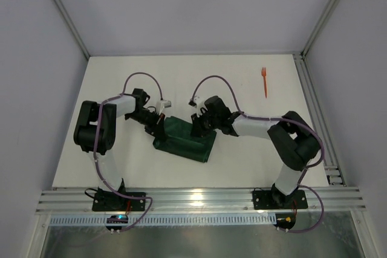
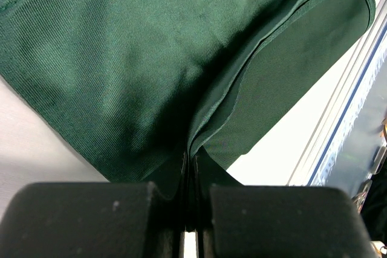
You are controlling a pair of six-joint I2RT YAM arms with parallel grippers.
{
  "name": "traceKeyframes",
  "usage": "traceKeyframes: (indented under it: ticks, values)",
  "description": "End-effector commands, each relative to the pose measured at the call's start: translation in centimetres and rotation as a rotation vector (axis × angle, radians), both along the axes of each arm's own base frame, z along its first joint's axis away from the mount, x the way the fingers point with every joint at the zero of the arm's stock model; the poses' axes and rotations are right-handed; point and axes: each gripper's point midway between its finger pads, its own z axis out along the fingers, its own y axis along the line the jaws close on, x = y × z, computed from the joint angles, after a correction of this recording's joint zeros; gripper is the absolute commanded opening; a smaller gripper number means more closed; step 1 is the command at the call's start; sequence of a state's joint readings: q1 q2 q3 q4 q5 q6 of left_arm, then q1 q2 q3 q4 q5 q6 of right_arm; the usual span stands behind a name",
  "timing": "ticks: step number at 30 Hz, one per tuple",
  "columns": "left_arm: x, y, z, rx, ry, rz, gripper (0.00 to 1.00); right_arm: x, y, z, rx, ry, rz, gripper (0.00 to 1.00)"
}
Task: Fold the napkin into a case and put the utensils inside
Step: Fold the lower triangle-folded napkin at the center of the board.
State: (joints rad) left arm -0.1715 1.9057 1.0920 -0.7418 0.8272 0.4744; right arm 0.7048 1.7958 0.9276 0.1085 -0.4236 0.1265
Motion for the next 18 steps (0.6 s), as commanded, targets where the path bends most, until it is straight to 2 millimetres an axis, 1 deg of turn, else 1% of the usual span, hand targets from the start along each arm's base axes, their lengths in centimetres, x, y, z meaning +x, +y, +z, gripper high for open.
traceKeyframes:
  ticks: [1,2,4,5,7,8,9,10,11,12,15,18]
  values:
    - [1.1,0.3,-0.1,0.018,-0.044,-0.005,0.00,2.1,-0.9,4.8,-0.037,-0.168,-0.085,0.21]
    - [1.1,0.4,-0.1,0.023,-0.043,-0.005,0.00,2.1,-1.0,5.9,-0.036,-0.200,-0.097,0.22]
    - [1.0,0.5,-0.2,0.027,-0.045,-0.005,0.01,1.6,-1.4,6.0,-0.068,-0.226,-0.111,0.22]
    - [1.0,0.6,-0.3,0.037,-0.044,-0.005,0.03,0.5,-0.6,6.2,-0.063,-0.237,-0.076,0.21]
    - [0.9,0.7,-0.2,0.041,-0.047,-0.005,0.06,-1.5,-0.1,5.3,-0.068,-0.216,-0.026,0.18]
    - [0.9,0.7,-0.1,0.043,-0.051,-0.003,0.09,-3.3,0.9,5.2,-0.050,-0.202,0.027,0.17]
    - [0.9,0.8,-0.1,0.049,-0.055,-0.001,0.12,-4.5,1.0,4.4,-0.045,-0.178,0.052,0.16]
    - [0.9,0.9,-0.1,0.054,-0.059,0.004,0.12,-5.4,1.2,4.1,-0.030,-0.160,0.067,0.14]
    - [1.1,0.9,0.0,0.056,-0.073,0.007,0.13,-6.6,1.7,3.9,-0.001,-0.128,0.101,0.13]
    - [1.4,1.0,0.0,0.069,-0.086,0.016,0.13,-7.2,1.7,3.2,0.023,-0.099,0.092,0.12]
    - [1.4,1.1,0.0,0.073,-0.091,0.021,0.13,-7.9,1.3,2.0,0.041,-0.065,0.071,0.09]
    - [1.3,1.1,-0.1,0.075,-0.086,0.018,0.10,-8.1,0.6,0.3,0.001,-0.035,0.054,0.08]
